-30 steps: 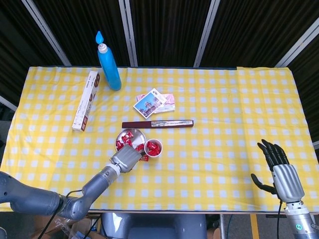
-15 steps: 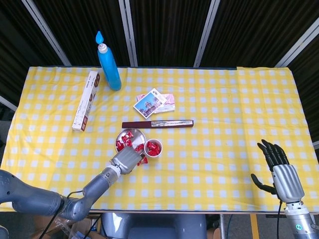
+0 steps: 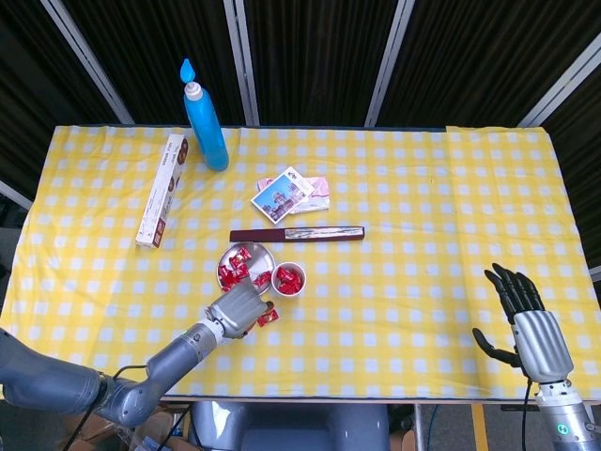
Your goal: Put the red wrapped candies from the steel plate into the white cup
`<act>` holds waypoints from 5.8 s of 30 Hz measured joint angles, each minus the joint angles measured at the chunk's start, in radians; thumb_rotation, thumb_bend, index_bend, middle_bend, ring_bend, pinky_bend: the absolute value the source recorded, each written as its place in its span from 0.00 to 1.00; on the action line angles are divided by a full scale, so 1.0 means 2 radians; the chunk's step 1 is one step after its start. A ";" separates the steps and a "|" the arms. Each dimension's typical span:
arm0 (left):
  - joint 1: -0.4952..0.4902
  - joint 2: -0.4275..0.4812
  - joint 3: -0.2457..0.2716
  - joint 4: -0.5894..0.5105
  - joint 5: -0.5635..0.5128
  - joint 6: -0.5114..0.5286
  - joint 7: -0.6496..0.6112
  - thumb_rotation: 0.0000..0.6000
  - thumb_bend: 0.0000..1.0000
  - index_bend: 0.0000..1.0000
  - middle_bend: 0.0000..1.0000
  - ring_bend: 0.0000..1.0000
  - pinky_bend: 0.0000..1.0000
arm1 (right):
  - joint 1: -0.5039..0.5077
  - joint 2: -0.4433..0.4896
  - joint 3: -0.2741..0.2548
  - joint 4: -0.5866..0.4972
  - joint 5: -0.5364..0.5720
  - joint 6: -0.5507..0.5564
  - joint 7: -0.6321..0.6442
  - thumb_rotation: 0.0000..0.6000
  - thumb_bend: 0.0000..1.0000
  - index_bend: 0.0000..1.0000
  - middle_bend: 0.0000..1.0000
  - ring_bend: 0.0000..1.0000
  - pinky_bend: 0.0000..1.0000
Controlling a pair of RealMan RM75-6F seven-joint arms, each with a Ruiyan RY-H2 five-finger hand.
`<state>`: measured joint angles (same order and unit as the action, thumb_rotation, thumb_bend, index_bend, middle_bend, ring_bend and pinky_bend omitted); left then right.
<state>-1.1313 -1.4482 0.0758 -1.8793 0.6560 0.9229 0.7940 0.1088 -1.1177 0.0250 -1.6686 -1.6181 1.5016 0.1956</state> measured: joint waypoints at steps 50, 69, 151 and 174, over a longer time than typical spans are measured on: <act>0.098 -0.189 -0.090 0.041 -0.071 0.235 0.115 1.00 0.37 0.37 1.00 1.00 1.00 | 0.000 0.001 -0.002 -0.001 -0.005 0.001 0.001 1.00 0.39 0.00 0.00 0.00 0.00; 0.105 -0.221 -0.109 0.065 -0.066 0.220 0.119 1.00 0.39 0.39 1.00 1.00 1.00 | 0.000 0.001 -0.002 -0.002 -0.005 0.002 0.002 1.00 0.39 0.00 0.00 0.00 0.00; 0.052 -0.142 -0.194 0.060 -0.060 0.165 0.115 1.00 0.60 0.52 1.00 1.00 1.00 | -0.001 0.001 0.000 0.000 -0.005 0.007 0.009 1.00 0.39 0.00 0.00 0.00 0.00; 0.035 -0.154 -0.189 0.084 -0.054 0.159 0.088 1.00 0.29 0.44 1.00 1.00 1.00 | 0.000 0.001 0.000 0.000 -0.005 0.006 0.008 1.00 0.39 0.00 0.00 0.00 0.00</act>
<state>-1.0618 -1.7565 -0.3027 -1.7114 0.5484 1.2404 0.9703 0.1079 -1.1160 0.0245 -1.6693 -1.6282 1.5131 0.2116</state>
